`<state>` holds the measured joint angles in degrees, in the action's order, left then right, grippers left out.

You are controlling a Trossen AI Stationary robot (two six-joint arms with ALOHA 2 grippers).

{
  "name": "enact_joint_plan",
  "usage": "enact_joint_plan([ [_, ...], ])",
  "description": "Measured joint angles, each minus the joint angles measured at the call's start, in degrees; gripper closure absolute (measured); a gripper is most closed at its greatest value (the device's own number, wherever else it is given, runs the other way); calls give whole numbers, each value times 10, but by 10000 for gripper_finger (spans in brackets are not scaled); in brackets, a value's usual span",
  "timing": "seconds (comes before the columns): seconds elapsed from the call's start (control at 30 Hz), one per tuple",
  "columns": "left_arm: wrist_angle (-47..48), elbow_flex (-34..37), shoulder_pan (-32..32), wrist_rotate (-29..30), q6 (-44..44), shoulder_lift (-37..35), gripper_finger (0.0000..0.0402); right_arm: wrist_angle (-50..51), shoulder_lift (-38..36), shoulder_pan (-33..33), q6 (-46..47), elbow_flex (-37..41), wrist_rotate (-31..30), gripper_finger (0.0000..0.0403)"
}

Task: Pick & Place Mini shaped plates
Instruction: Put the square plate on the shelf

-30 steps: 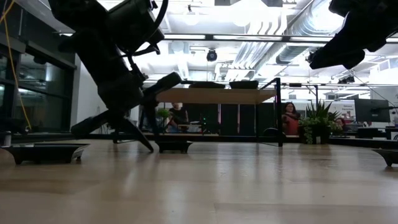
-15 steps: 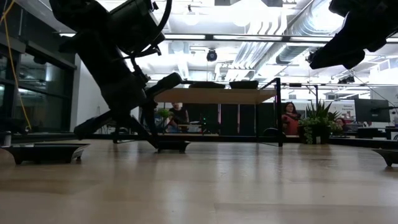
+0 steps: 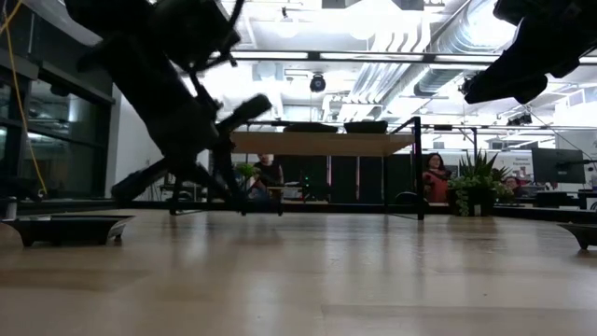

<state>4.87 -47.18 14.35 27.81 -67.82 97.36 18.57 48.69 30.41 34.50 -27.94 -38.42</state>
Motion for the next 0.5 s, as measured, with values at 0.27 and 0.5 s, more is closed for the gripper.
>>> enact_joint_plan([
  [0.27,18,-20,50,104,125,-46,401,0,0,0,2,0,0,269],
  [0.5,148,-83,62,152,259,-81,401,0,0,0,2,0,0,269],
])
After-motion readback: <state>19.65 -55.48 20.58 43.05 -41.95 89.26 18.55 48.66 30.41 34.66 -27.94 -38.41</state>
